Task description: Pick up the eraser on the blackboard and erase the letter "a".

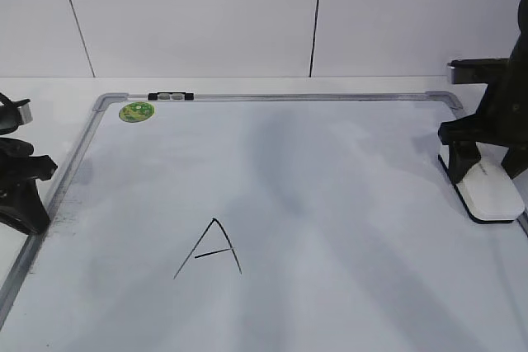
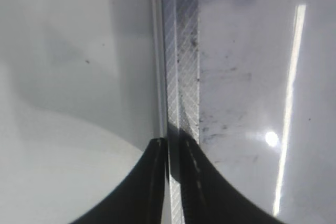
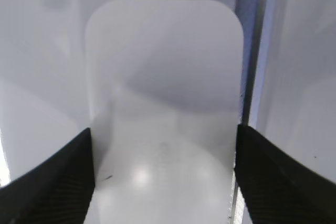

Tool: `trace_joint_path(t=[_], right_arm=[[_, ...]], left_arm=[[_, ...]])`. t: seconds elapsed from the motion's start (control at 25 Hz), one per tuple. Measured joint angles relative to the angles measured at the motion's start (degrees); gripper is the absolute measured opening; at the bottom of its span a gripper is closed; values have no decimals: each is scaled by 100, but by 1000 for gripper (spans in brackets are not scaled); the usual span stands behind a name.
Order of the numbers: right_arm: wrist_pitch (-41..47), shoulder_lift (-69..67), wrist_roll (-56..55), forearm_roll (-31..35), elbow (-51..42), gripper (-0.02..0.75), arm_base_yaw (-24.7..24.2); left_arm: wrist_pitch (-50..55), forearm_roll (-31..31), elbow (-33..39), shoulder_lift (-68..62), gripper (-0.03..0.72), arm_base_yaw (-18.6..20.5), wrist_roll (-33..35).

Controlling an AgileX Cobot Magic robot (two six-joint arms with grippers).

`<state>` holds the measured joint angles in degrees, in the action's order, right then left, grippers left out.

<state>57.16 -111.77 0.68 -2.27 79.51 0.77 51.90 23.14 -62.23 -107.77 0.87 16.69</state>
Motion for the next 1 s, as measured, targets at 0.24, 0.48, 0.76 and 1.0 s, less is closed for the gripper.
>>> trace_joint_path(t=[0.24, 0.48, 0.76, 1.0], right_arm=[[796, 0, 0, -49, 710, 632, 0], [1211, 44, 0, -58, 1686, 622, 0], [1303, 520, 0, 4, 1716, 599, 0], [1316, 959, 0, 19, 1716, 594, 0]], left_arm=[[0, 0, 0, 0, 67, 0, 0], [-10, 0, 0, 0, 71, 0, 0], [26, -162, -131, -35, 157, 0, 0], [351, -341, -616, -50, 365, 0, 0]])
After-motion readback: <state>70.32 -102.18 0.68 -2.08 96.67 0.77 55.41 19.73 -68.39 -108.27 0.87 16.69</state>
